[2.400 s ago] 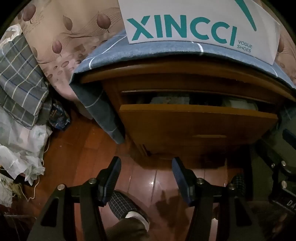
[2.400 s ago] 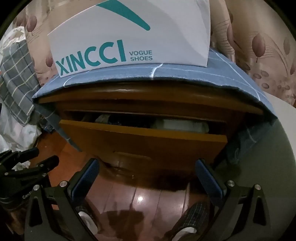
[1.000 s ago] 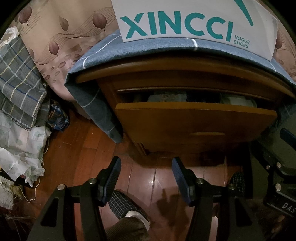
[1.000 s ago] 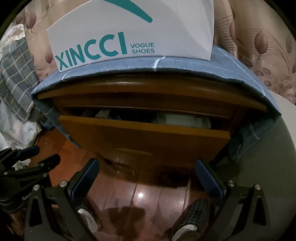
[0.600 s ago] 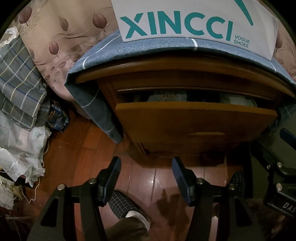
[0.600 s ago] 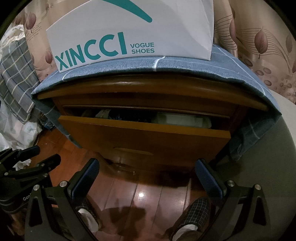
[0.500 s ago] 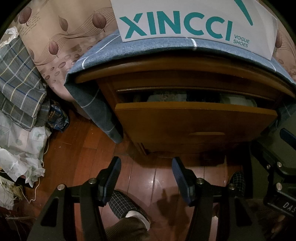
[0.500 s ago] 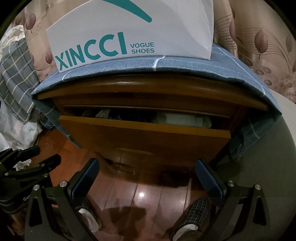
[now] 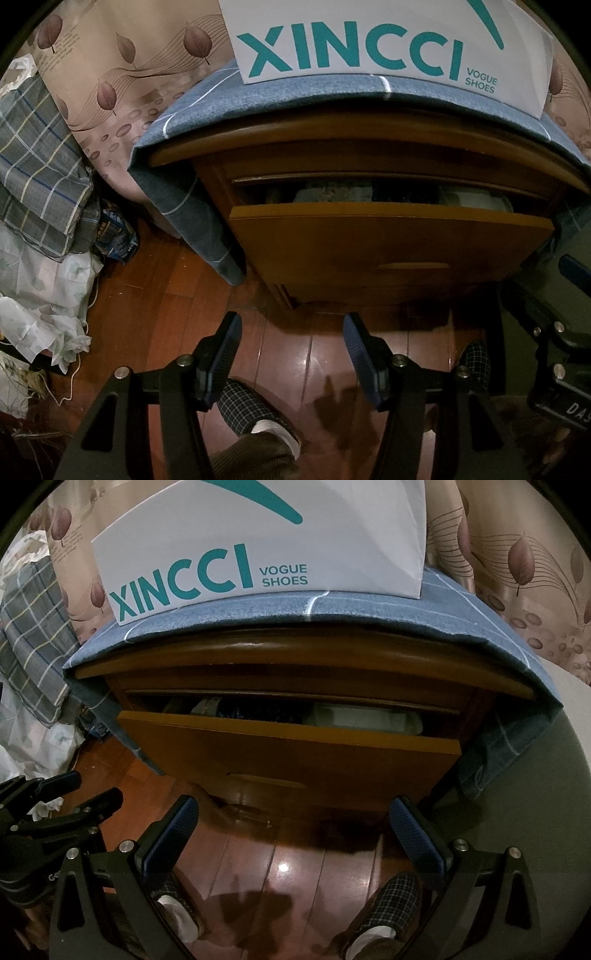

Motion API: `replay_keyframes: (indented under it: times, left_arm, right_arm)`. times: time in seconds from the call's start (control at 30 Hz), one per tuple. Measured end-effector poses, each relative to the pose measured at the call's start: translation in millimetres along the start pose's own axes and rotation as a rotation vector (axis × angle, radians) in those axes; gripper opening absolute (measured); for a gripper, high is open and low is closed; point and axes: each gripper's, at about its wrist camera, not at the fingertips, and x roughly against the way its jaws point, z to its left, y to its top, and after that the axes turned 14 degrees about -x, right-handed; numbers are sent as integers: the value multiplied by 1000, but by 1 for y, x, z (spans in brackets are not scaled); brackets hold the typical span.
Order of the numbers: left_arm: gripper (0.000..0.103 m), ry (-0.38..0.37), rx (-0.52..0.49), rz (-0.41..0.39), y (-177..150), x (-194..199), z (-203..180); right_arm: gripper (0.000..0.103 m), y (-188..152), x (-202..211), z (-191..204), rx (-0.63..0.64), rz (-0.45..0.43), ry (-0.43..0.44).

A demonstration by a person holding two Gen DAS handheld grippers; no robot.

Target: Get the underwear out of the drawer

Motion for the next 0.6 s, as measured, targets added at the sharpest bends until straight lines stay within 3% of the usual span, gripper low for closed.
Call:
replay_keyframes:
  times: [0.4, 0.5, 0.6]
  left_arm:
    - [59, -8, 6, 4, -1, 0, 2]
    - [59, -34, 43, 8, -1, 0, 9]
    - [59, -99, 145, -21, -2, 5, 27]
  right_arm:
    - [102, 0, 3, 1, 2, -8, -1]
    - [102, 2, 4, -2, -15, -9, 5]
    - [102, 6, 6, -6, -41, -12, 9]
